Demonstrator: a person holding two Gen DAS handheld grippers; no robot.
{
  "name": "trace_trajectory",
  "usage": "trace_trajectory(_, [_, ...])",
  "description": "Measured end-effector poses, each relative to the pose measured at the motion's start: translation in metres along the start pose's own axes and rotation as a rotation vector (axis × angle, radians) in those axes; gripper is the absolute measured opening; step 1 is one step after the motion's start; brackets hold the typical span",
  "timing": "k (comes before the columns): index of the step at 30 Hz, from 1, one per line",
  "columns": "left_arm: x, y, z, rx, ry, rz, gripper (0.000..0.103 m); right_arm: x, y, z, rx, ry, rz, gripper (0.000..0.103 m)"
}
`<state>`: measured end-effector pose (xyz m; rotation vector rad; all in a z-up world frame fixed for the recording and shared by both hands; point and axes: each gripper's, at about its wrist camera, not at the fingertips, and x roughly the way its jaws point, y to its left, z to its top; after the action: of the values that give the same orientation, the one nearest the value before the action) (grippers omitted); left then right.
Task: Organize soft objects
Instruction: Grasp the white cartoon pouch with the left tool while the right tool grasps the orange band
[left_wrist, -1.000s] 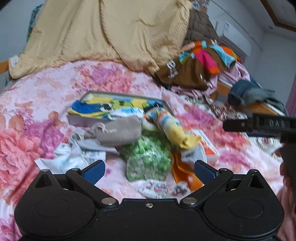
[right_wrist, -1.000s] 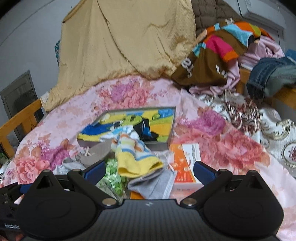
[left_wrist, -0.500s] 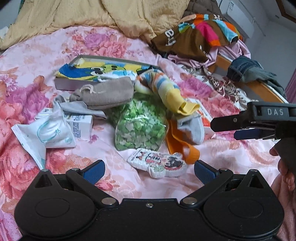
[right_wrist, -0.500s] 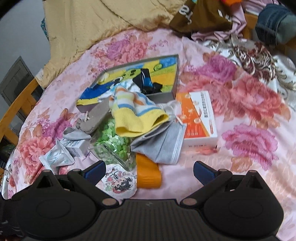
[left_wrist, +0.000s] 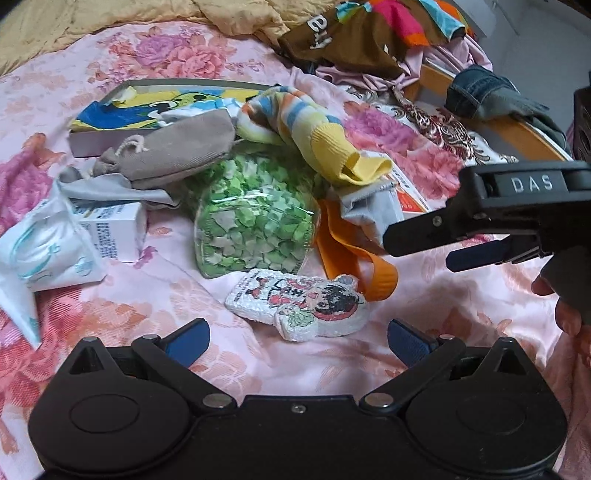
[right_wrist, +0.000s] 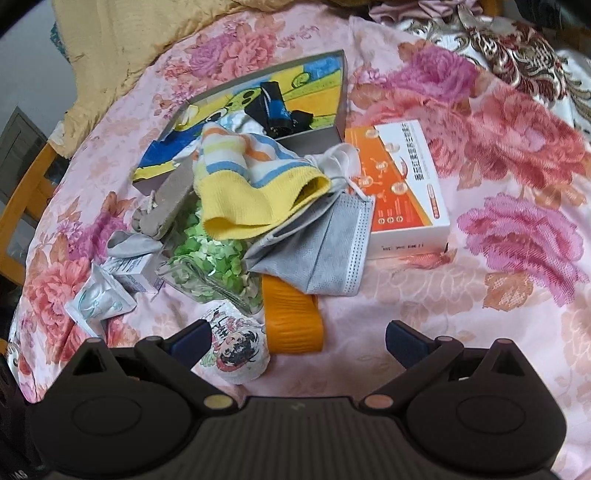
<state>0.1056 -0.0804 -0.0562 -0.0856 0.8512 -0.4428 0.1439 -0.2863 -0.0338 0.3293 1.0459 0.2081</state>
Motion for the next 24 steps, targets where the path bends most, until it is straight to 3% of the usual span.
trace_trajectory(8, [0.023,-0.008,0.005,0.041,0.041,-0.016,0.102,0.017,-0.003,0.004,0.047,0.053,0.015,0.096])
trace_trajectory(20, [0.038,-0.004,0.011,-0.014,0.069,-0.029,0.101,0.036,-0.005,0.005,0.080,0.103,0.000,0.082])
trace_trajectory(24, [0.039,0.000,0.013,-0.043,0.074,-0.021,0.097,0.040,-0.004,0.005,0.085,0.109,-0.006,0.072])
